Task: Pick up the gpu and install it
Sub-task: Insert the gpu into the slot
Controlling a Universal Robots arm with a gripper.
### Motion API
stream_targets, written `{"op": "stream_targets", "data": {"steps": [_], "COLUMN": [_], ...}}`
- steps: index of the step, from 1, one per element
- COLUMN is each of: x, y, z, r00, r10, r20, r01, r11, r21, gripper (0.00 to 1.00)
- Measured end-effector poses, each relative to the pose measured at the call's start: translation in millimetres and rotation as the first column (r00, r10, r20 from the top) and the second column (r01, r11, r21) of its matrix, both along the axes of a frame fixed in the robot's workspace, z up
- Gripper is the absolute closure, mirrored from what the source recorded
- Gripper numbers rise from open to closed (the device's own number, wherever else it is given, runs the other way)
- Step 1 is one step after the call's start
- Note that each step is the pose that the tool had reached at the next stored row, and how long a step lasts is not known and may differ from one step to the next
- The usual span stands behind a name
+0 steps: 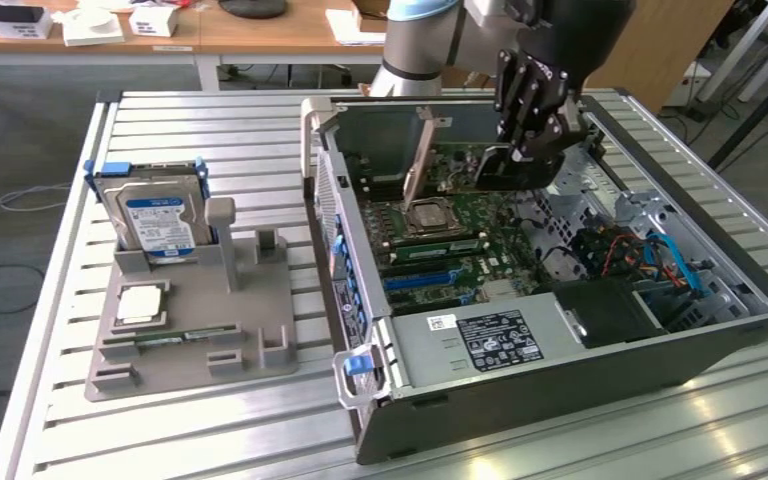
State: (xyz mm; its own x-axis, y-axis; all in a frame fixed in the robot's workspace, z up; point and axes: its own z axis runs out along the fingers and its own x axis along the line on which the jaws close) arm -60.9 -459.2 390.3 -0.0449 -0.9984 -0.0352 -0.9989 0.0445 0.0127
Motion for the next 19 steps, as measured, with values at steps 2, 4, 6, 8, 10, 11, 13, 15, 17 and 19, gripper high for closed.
{"op": "stream_targets", "data": {"steps": [2,4,6,8,10,11,13,15,17,19], "x": [-0.8,-1.5,-2.1,-2.9,-3.9,-4.4,-5.3,-6.0,-6.5,-7.0], "y": [0.0,0.0,0.0,0.0,0.0,0.0,0.0,0.0,0.0,0.0], "z": [-2.4,-5.0,-7.6,-10.4,-13.3,-14.7,-17.3,-19.8,-22.6,-25.1], "r00": [1.0,1.0,1.0,1.0,1.0,1.0,1.0,1.0,1.0,1.0], "r10": [0.0,0.0,0.0,0.0,0.0,0.0,0.0,0.0,0.0,0.0], "r20": [0.0001,0.0,0.0,0.0,0.0,0.0001,0.0,0.0,0.0001,0.0001], "r01": [0.0,0.0,0.0,0.0,0.0,0.0,0.0,0.0,0.0,0.0], "r11": [1.0,1.0,1.0,1.0,1.0,1.0,1.0,1.0,1.0,1.0], "r21": [0.0,0.0,0.0,0.0001,0.0,0.0001,-0.0001,0.0,0.0001,0.0], "gripper": [0.73,0.73,0.73,0.73,0.73,0.73,0.73,0.73,0.73,0.73]}}
